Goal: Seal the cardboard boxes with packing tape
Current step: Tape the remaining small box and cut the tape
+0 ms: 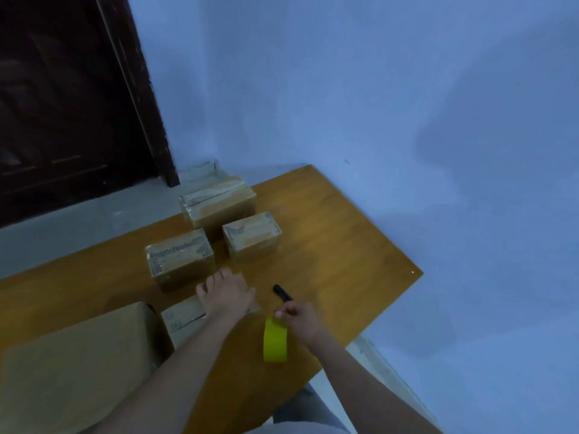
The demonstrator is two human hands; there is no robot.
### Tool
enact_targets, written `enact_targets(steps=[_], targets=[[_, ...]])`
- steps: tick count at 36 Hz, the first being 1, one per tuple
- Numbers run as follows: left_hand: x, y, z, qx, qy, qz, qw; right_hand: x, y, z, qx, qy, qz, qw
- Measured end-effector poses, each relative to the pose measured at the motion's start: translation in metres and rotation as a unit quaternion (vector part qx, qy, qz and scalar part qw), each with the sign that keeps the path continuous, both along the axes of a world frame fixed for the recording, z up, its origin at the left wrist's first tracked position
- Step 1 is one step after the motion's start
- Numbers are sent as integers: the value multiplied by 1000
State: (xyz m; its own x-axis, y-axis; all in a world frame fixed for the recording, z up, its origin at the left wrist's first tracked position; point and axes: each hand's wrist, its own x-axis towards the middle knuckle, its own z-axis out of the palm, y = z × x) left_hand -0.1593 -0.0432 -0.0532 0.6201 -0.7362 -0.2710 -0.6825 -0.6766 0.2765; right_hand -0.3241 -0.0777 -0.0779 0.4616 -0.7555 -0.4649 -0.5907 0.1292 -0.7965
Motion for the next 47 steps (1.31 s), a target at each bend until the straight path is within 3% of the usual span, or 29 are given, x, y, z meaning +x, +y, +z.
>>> enact_targets(steps=[12,47], targets=[[-6,2,-8,-9,-52,-14,999,-5,-26,6,12,21,4,1000],[0,0,-20,-117,-3,39,992,3,-5,-2,-1,1,-14,1000]])
